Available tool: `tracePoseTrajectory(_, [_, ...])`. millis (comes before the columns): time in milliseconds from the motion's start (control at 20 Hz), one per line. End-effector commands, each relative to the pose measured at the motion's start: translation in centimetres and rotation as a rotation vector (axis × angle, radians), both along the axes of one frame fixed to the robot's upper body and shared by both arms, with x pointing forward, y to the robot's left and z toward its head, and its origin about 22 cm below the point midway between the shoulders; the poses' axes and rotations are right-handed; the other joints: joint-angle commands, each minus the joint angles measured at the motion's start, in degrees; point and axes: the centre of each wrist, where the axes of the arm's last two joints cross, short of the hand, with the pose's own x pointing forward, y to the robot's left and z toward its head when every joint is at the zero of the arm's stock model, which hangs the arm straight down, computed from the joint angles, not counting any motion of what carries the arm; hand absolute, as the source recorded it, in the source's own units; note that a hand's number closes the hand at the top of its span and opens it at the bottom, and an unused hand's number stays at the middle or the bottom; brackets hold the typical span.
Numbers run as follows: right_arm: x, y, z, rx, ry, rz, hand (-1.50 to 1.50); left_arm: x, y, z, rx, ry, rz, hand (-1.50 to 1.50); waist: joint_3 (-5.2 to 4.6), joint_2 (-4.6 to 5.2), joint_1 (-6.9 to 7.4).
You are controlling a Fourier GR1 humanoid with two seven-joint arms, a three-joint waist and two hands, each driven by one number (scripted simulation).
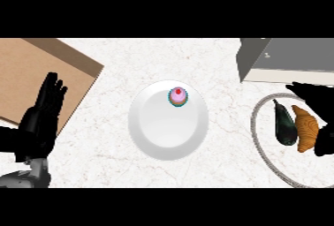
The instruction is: Pick the croissant from the placemat and place it in the tiered shelf
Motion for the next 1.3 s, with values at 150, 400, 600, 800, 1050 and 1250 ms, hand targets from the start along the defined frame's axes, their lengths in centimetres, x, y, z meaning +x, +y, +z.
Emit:
tracePoseTrajectory(150, [-0.3,-1.3,-3.0,0.000,0.004,-0.015,-1.50,-1.2,1.6,-0.4,0.009,0.030,0.012,0.00,-0.28,0.18,-0.01])
tracePoseTrajectory(400, [-0.3,-4.0,-4.3,-0.012,0.017,-0.012,-1.50,0.8,0.2,0.2,-0.006,0.044,0.021,0.00,-0.26,0.23,-0.21])
tracePoseTrajectory(600, [0.6,-4.9,-5.2,0.022,0.007,-0.016,-1.50,0.2,1.1,-1.3,-0.014,0.038,0.009,0.00,-0.27,0.26,0.00])
tracePoseTrajectory(800, [-1.3,-6.2,-5.3,0.039,0.000,0.001,-1.50,0.1,0.0,-1.9,0.000,0.034,0.014,0.00,-0.28,0.16,-0.41])
tracePoseTrajectory(1050, [1.1,-5.7,-7.2,0.066,0.023,0.029,-1.50,0.6,-0.5,-0.8,-0.013,0.040,0.001,0.00,-0.27,0.24,0.03])
tracePoseTrajectory(1250, [1.6,-6.4,-7.5,0.066,0.007,0.014,-1.50,-0.9,-1.9,-1.5,-0.006,0.042,-0.006,0.00,-0.26,0.21,0.17])
